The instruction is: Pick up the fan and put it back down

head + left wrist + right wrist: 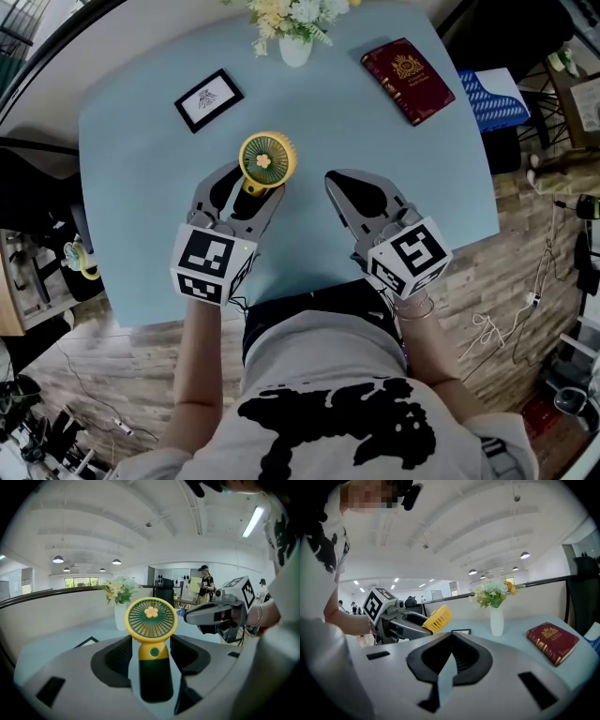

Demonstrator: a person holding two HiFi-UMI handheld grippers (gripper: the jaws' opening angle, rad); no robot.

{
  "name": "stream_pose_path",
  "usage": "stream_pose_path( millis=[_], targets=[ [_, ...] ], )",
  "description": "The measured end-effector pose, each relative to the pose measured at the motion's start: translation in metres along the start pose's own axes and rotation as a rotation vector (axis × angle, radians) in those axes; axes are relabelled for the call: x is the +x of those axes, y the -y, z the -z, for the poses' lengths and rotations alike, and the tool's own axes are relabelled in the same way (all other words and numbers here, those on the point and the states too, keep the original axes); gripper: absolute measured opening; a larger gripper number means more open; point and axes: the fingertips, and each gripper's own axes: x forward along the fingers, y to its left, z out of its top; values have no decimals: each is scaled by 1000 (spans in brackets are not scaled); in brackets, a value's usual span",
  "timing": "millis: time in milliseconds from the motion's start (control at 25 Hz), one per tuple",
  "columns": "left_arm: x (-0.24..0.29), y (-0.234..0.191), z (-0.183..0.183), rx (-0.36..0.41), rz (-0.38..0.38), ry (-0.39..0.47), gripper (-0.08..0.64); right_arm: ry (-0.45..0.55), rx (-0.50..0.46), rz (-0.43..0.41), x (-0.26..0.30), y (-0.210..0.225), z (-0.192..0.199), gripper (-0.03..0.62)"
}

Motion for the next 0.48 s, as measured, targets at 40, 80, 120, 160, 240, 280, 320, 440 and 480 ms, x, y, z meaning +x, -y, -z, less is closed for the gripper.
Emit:
stream_pose_path(
  millis=[40, 80, 120, 160, 240, 280, 320, 440, 480],
  targets=[
    [4, 0, 3, 3, 9, -14, 264, -2, 4, 3, 0, 2, 2, 5],
    [8, 0, 6, 9, 17, -28, 264, -4, 8, 6, 1, 4, 3, 5],
    [11, 0, 8, 13, 25, -39, 264, -6, 11, 9, 1, 5, 4, 5],
    [15, 0, 10, 15, 32, -47, 264, -8, 15, 13, 0, 7, 5, 5],
    [22, 0, 12, 16, 44, -61, 264, -10, 22, 21, 0, 11, 8, 5],
    [25, 0, 14, 18, 49, -68, 264, -10, 27, 24, 0, 12, 10, 5],
    [28, 1, 15, 21, 55, -75, 264, -9, 33, 27, 1, 14, 12, 5],
    [39, 5, 17, 39, 85, -98, 264, -19, 54, 33, 3, 20, 21, 5],
    [43, 6, 18, 49, 96, -105, 264, -25, 59, 36, 4, 23, 24, 5]
  ],
)
